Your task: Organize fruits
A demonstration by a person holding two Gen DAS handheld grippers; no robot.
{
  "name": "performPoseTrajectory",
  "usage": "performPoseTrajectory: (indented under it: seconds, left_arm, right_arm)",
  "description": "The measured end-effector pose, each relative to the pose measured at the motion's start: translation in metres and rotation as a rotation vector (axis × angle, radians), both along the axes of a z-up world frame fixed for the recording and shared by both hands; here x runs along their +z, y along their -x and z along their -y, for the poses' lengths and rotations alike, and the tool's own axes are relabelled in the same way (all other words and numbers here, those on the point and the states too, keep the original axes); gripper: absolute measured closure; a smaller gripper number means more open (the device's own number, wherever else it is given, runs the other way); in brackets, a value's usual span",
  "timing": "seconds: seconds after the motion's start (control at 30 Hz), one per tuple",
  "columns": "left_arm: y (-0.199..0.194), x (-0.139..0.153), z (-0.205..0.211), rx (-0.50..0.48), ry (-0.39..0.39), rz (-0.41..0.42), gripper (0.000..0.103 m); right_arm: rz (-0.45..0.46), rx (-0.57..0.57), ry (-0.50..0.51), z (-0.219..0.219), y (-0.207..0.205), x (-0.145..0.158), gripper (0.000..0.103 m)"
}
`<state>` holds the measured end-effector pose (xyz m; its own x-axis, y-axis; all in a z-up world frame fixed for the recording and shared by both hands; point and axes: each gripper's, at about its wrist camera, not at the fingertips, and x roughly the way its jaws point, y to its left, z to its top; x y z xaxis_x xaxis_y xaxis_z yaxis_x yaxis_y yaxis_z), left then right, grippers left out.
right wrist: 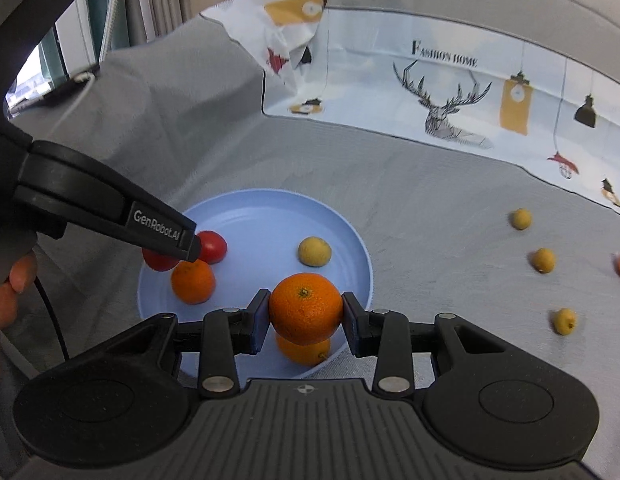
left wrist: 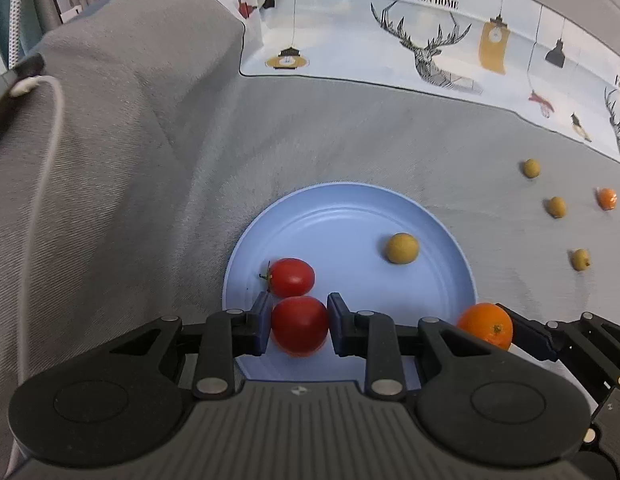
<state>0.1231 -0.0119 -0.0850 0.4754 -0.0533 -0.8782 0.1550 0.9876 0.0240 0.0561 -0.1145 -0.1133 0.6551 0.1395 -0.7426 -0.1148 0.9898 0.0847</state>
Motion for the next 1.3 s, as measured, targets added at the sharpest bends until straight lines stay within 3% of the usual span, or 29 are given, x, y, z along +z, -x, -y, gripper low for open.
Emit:
performPoseTrajectory:
  seconds: [0.17, 0.2, 0.23, 0.3, 0.37, 0.53, 0.87, 1.13, 1.3]
  left_arm:
    - [-0.011, -0.011, 0.002, 0.012, -0.014, -0.015, 0.067]
    - [-0.012, -0.011, 0.002, 0.016, -0.019, -0.015, 0.047]
    - [-0.014, -0.01, 0.002, 0.022, -0.023, -0.015, 0.017]
    - [-0.014, -0.003, -0.002, 0.048, -0.007, 0.022, 0.0]
    - [-0.01, 0.006, -0.005, 0.048, 0.017, 0.053, 0.0]
    - [0.014, 0.015, -0.007, 0.014, 0.015, 0.012, 0.0]
    - [0.104, 0.047, -0.017, -0.01, -0.021, 0.055, 0.0]
    - [0.144, 0.074, -0.027, 0.016, -0.038, 0.154, 0.0]
    - [0.165, 0.085, -0.027, 0.004, -0.041, 0.18, 0.0]
  right_arm:
    - [-0.027, 0.023, 0.007, -0.005, -0.014, -0.009, 0.063]
    - [-0.031, 0.032, 0.003, -0.005, -0.017, -0.009, 0.063]
    - [-0.035, 0.041, -0.003, -0.006, -0.02, -0.009, 0.062]
    - [-0.033, 0.056, -0.007, -0.007, -0.023, -0.005, 0.049]
    - [-0.012, 0.063, 0.01, -0.007, -0.02, 0.003, 0.022]
    - [-0.01, 0.078, 0.038, -0.002, 0.004, 0.022, 0.012]
    - [-0.01, 0.028, 0.084, 0.0, 0.088, 0.055, 0.006]
    - [0.163, -0.02, 0.097, 0.003, 0.135, 0.092, 0.005]
    - [0.204, -0.01, 0.098, 0.0, 0.156, 0.102, 0.005]
